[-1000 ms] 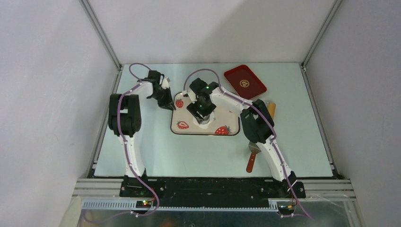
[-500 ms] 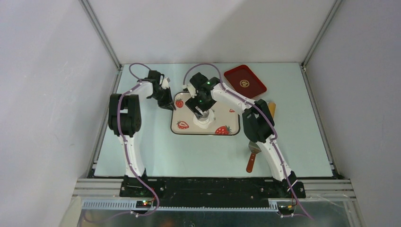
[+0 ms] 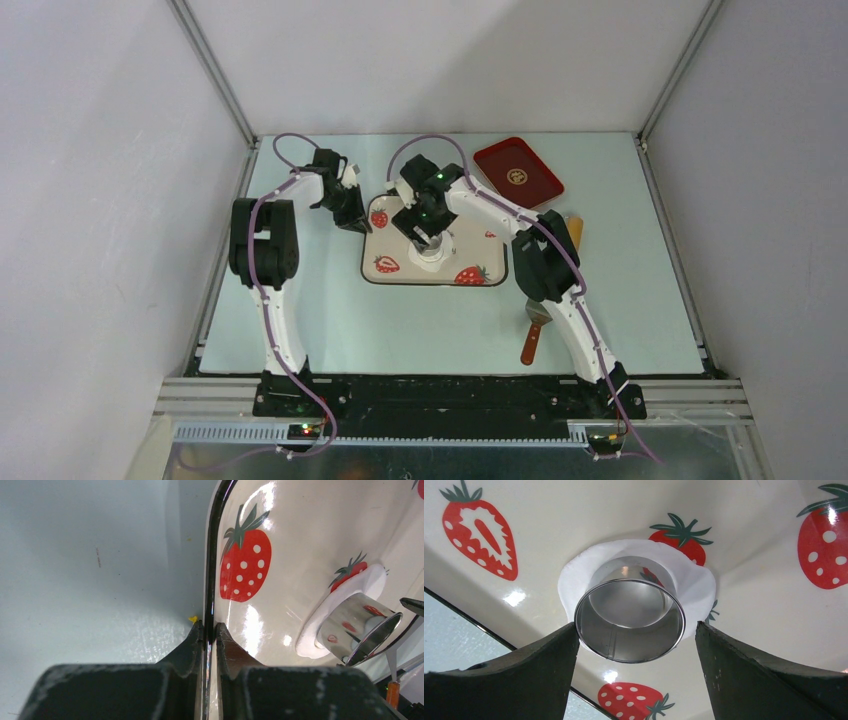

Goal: Roll out the dumpling wrappers from the dough
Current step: Press the dumpling wrapper on the work surface.

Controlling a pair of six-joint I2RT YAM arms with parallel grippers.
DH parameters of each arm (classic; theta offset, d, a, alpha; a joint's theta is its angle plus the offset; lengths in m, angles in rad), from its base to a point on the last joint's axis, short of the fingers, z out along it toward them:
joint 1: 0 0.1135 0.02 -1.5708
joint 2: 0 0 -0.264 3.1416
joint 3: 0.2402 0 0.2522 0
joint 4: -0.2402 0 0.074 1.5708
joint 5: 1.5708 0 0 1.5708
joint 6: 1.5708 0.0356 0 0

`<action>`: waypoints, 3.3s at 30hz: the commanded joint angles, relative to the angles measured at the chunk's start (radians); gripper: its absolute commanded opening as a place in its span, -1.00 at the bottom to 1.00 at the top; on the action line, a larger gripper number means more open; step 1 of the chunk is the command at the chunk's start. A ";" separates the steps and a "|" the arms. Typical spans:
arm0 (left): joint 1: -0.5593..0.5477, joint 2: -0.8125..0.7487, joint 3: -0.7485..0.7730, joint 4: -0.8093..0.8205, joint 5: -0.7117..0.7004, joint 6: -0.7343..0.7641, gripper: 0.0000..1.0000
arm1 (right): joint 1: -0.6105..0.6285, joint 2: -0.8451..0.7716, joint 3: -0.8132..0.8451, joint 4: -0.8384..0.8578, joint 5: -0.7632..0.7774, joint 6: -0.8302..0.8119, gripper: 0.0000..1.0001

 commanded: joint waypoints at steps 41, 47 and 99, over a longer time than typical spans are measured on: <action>-0.004 -0.012 -0.021 0.002 -0.073 0.022 -1.00 | 0.025 -0.175 -0.134 0.070 0.043 -0.015 -0.63; -0.004 -0.012 -0.021 0.002 -0.073 0.022 -1.00 | 0.033 -0.182 -0.174 0.121 0.043 0.005 -0.64; -0.003 -0.009 -0.018 0.001 -0.072 0.022 -1.00 | 0.049 -0.136 -0.201 0.126 0.031 -0.007 -0.68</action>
